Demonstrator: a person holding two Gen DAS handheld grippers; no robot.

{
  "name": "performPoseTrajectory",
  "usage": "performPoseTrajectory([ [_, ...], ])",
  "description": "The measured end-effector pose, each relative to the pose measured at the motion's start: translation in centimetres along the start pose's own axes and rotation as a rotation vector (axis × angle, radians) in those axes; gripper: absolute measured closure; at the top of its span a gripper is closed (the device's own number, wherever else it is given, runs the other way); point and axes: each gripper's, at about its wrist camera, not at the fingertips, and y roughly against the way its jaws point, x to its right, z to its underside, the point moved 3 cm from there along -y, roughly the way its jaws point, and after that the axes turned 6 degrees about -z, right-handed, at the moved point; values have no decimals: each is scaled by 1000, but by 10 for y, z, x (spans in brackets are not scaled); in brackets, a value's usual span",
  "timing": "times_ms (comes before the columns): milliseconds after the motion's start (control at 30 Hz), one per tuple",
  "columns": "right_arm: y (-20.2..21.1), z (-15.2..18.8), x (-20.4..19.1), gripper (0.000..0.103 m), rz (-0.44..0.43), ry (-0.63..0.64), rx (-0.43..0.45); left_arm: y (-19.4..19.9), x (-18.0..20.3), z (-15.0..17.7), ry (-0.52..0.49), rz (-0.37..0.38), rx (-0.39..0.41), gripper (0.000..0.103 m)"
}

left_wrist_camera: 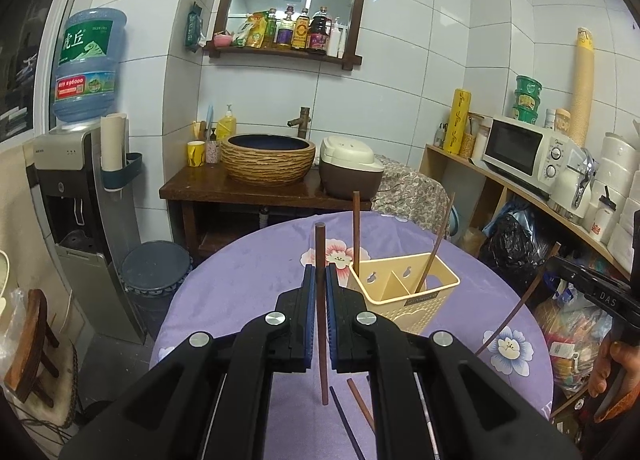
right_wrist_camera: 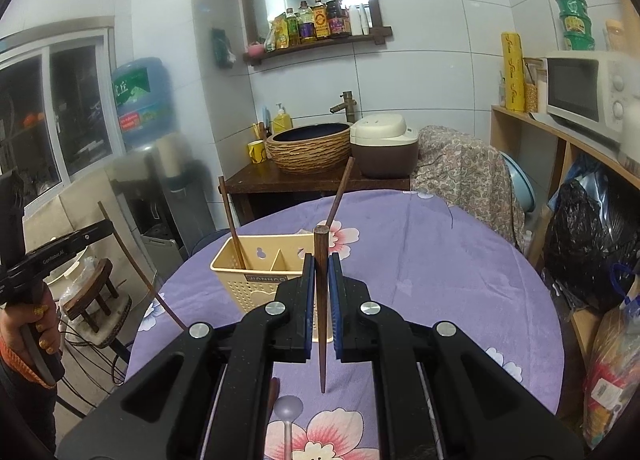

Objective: Organize utensils
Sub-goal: 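Lift both held chopsticks and carry them toward the beige holder, then open the left tool to drop its chopstick into the holder while the right tool releases its chopstick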

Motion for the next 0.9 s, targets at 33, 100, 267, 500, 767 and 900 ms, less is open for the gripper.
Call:
performPoseTrajectory([
  [33,1,-5,-1,95,-1,7,3,2,0,-5,-4,0,7,97],
  [100,6,-16,-3,95,2,25,12,9,1,-23,-6,11,31,97],
  [267,21,-78,-17,95,-10,61,81,26,13,-83,-14,32,120,97],
  [500,23,-158,-43,95,-1,93,230,20,58,-147,-8,31,212,97],
  [767,-46,-113,-33,95,25,61,178,-40,76,-90,-29,-25,134,97],
  [900,-74,-76,-18,95,23,20,92,-65,71,-52,-39,-24,56,97],
])
